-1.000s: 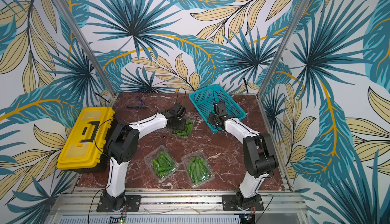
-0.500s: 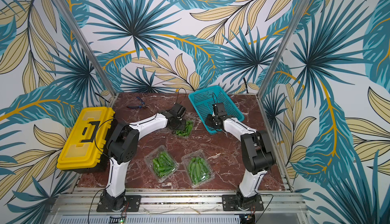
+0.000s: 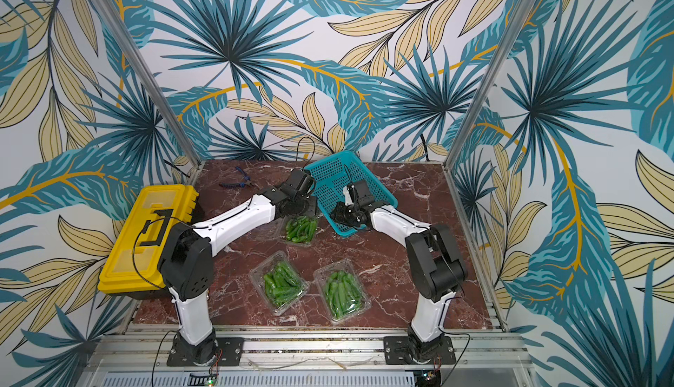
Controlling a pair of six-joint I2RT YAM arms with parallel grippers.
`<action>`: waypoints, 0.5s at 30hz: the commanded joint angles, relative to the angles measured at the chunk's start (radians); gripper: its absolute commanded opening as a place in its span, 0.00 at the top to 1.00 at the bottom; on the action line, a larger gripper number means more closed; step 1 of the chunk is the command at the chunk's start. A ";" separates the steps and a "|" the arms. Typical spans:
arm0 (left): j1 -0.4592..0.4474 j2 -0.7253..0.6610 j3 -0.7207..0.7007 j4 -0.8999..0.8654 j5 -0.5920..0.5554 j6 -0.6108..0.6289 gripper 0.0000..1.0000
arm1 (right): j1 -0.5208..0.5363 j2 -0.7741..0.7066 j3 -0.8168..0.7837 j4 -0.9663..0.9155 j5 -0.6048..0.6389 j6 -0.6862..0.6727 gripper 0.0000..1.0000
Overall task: Take small green peppers out of containers
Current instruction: Pick up the green pepper from the packing box, then place the green pepper in the basket.
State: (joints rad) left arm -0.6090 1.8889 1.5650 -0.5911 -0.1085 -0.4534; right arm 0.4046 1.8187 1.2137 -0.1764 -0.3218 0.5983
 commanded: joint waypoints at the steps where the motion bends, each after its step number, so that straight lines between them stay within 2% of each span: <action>1: -0.007 -0.041 -0.031 0.007 -0.016 0.025 1.00 | 0.004 0.016 -0.021 0.018 0.003 0.046 0.70; 10: -0.014 -0.141 0.009 0.068 0.011 0.100 1.00 | 0.004 -0.075 -0.020 0.001 0.122 -0.008 0.70; 15: -0.012 -0.103 0.093 0.125 0.031 0.150 1.00 | -0.012 -0.114 -0.037 -0.022 0.217 -0.005 0.70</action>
State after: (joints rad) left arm -0.6193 1.7687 1.5921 -0.5362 -0.0940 -0.3550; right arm 0.4049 1.7443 1.2041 -0.1764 -0.1879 0.6048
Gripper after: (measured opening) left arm 0.074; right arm 0.303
